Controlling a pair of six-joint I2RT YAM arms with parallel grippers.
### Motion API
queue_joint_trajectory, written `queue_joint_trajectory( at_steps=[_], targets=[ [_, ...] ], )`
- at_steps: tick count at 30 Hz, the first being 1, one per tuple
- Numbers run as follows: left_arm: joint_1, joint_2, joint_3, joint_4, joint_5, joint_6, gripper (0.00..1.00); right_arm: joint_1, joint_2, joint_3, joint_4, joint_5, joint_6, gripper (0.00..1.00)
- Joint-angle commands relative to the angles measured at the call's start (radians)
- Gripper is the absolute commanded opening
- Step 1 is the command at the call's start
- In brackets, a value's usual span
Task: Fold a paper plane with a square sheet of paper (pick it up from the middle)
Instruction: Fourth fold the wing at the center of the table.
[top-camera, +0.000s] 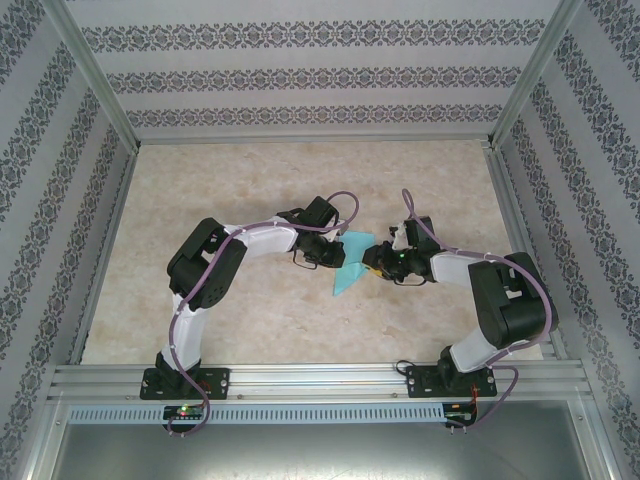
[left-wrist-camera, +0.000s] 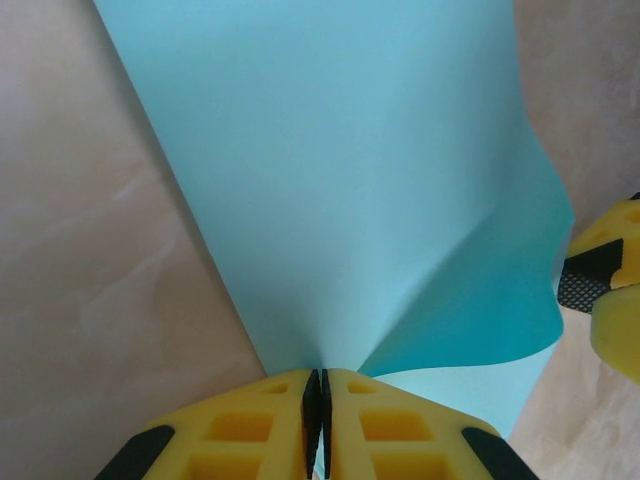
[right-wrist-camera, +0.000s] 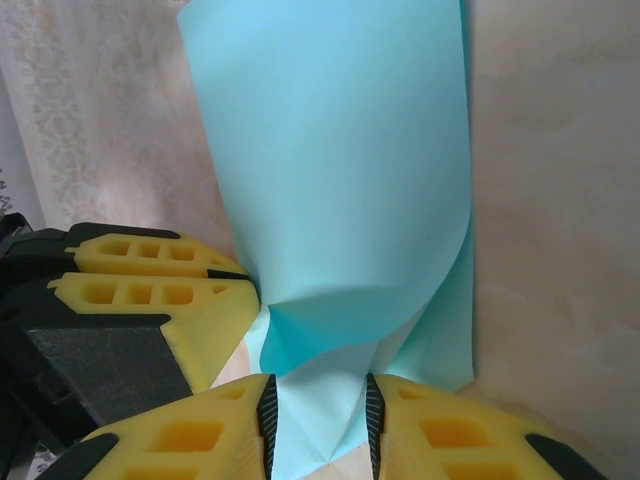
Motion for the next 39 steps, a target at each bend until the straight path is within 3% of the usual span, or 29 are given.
queue_joint_trajectory(
  at_steps=[1, 8, 20, 28, 39],
  targets=[
    [-0.016, 0.054, -0.052, -0.082, -0.053, 0.030, 0.16, 0.014, -0.017, -0.006, -0.047, 0.045, -0.007, 0.33],
    [-0.016, 0.057, -0.043, -0.082, -0.047, 0.035, 0.16, 0.013, -0.023, -0.017, -0.052, 0.094, 0.007, 0.35],
    [-0.015, 0.066, -0.039, -0.079, -0.040, 0.041, 0.16, 0.016, 0.001, -0.010, 0.012, 0.055, 0.047, 0.36],
    [-0.016, 0.064, -0.038, -0.084, -0.035, 0.043, 0.16, 0.015, -0.004, -0.058, 0.166, -0.026, 0.139, 0.36],
    [-0.016, 0.066, -0.038, -0.082, -0.027, 0.041, 0.17, 0.059, 0.003, -0.088, 0.199, -0.018, 0.141, 0.36]
  ],
)
